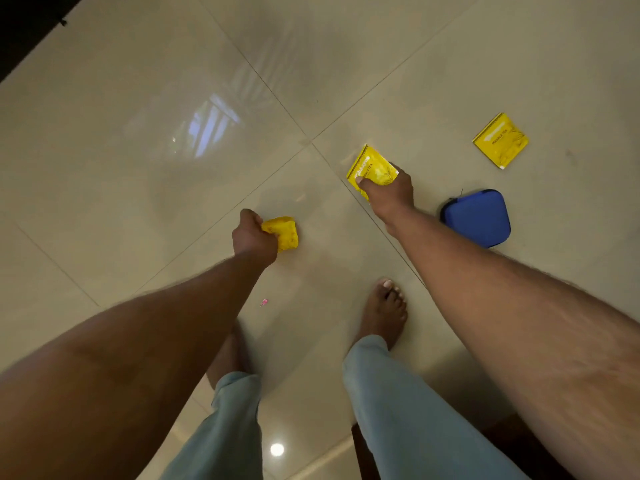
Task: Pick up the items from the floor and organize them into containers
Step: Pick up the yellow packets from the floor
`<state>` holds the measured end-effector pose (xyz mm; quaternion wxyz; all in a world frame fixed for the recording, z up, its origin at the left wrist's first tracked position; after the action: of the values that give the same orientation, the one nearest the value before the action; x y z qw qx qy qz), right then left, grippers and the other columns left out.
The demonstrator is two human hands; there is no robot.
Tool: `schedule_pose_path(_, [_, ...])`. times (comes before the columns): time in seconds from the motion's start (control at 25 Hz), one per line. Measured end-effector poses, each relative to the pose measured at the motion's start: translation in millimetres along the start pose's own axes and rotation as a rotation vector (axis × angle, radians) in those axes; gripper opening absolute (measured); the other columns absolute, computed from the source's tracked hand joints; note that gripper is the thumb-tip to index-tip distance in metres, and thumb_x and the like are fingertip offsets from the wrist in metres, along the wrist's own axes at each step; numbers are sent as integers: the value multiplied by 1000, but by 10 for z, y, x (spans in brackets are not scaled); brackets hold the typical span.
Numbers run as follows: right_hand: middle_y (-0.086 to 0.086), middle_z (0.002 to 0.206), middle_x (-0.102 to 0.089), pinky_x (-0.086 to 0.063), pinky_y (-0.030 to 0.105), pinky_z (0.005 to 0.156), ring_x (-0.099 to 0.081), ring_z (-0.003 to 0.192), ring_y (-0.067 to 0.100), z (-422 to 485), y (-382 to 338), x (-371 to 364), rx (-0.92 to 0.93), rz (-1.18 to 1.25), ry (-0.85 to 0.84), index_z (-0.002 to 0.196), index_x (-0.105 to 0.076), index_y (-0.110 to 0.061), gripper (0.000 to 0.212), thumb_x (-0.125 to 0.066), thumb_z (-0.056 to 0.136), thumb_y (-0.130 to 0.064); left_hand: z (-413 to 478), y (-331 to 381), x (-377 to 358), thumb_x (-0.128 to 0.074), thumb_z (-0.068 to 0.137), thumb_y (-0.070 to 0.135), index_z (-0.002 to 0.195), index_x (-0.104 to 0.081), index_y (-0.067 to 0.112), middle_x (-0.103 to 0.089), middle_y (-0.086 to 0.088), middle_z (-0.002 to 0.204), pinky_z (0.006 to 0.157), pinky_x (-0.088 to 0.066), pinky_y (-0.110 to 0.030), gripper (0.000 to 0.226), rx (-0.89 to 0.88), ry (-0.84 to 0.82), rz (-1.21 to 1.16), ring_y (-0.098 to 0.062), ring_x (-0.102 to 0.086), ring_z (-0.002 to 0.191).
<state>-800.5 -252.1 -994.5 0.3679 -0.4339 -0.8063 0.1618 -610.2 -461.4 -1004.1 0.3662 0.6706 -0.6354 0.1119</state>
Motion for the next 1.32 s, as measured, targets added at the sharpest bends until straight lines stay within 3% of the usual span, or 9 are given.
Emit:
schedule_pose_path(0.08, [-3,103,-71,-55,28,76,-67,91,17,-124,-14,87,29,84,-8,108,-65,-26,45,-89,70,-30,-101,126,-21,-71,77,12,122,-51,14,-64,-6,93,79,-57,-36,50,73,-128,-154,-26,-64,86])
schedule_pose_path(0.28, [12,93,-71,-45,25,52,-74,75,26,-364,-73,223,-232,425,-68,92,-65,-23,8,-70,89,-28,-364,724,-79,-59,78,1,86,-59,11,-62,-11,84,66,-56,-30,12,150,-249,-381,-21,-62,72])
schedule_pose_path(0.52, [-3,85,-69,-35,23,52,-60,68,13,-362,-243,586,-249,512,-237,92,-74,-23,6,-69,90,-22,-731,1523,-427,-53,83,-14,119,-59,6,-67,-16,116,73,-61,-35,42,163,-521,-613,-27,-70,94])
schedule_pose_path(0.64, [-4,90,-76,-50,23,59,-69,76,15,-231,-171,731,-80,301,-197,99,-77,-22,17,-80,82,-26,-875,1866,-612,-49,85,-7,117,-63,11,-75,-11,105,86,-59,-42,39,106,-694,-560,-30,-73,97])
schedule_pose_path(0.76, [2,95,-77,-60,32,81,-74,85,18,-76,-72,870,-7,169,-152,105,-76,-18,25,-83,81,-22,-861,2065,-799,-44,90,6,96,-66,14,-73,-9,87,94,-55,-49,24,212,-606,-596,-31,-70,83])
schedule_pose_path(0.88, [3,95,-77,-61,40,86,-74,88,20,78,-9,990,48,74,-205,103,-76,-17,25,-84,79,-23,-779,2138,-1023,-59,97,28,114,-66,18,-72,-10,109,86,-59,-43,21,75,-603,-473,-29,-71,94])
schedule_pose_path(1.04, [-8,88,-70,-54,29,77,-67,83,11,386,-16,1282,40,-5,-37,102,-74,-20,44,-83,74,-53,-631,2197,-1184,-67,95,17,118,-67,10,-70,-6,100,69,-61,-31,24,-139,-451,-379,-25,-69,94])
schedule_pose_path(1.16, [1,115,-65,-50,31,92,-64,109,21,808,43,1733,1,-159,256,119,-65,-16,42,-75,83,-36,-519,2277,-1268,-66,96,18,116,-65,13,-66,-7,105,63,-60,-29,20,-123,-459,-389,-24,-66,92])
schedule_pose_path(1.32, [9,145,-45,-44,43,101,-44,133,32,1246,51,2110,4,-524,271,143,-44,-13,66,-69,83,-19,-357,2303,-1361,-66,97,20,114,-64,17,-65,-7,109,69,-59,-32,17,-111,-473,-367,-27,-66,97])
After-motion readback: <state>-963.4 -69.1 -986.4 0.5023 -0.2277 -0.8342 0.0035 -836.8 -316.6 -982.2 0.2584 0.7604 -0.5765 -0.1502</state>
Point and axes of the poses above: each hand's wrist, its own z-axis towards the middle knuckle, its own x-axis out of the back of the hand, y = z × x, the point moved 3 cm from there along z, towards the middle knuckle
